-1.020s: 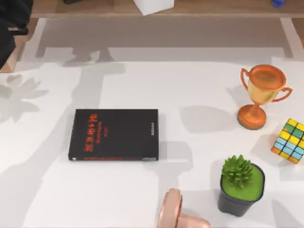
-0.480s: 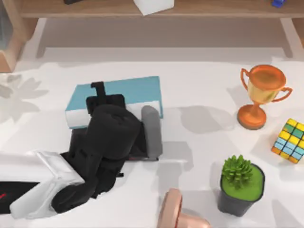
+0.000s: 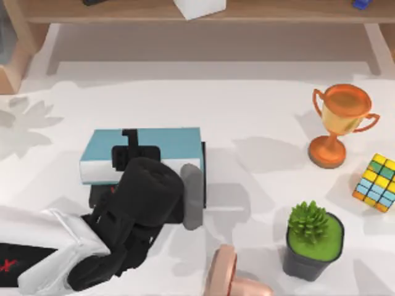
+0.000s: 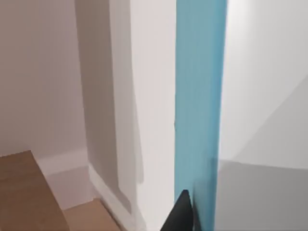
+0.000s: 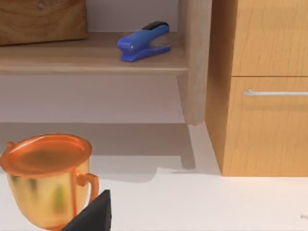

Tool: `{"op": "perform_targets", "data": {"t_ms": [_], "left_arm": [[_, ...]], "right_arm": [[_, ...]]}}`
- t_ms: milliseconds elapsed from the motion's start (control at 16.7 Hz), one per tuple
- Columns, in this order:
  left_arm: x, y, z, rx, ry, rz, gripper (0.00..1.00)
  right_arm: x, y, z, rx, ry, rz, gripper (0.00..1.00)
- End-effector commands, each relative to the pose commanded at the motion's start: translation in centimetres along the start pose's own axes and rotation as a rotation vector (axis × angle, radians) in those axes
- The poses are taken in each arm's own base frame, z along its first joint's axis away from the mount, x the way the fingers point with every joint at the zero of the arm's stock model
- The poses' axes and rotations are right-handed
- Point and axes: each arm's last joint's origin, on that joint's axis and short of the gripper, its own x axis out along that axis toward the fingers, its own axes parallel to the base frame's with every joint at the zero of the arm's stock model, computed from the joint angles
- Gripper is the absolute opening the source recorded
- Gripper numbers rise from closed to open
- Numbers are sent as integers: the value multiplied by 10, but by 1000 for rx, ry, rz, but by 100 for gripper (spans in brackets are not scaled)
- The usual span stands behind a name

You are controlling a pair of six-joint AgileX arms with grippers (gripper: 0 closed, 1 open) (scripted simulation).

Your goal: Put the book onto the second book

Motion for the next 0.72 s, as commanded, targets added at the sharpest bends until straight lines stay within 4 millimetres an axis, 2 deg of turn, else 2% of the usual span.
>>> {"op": "perform_targets", "data": {"t_ms": [360,720], "left_arm": [[4,-1,1,6,-1,-5,0],[4,-1,1,6,-1,-5,45]], "right_arm": [[0,0,0,0,0,0,100],[0,0,0,0,0,0,100]]}}
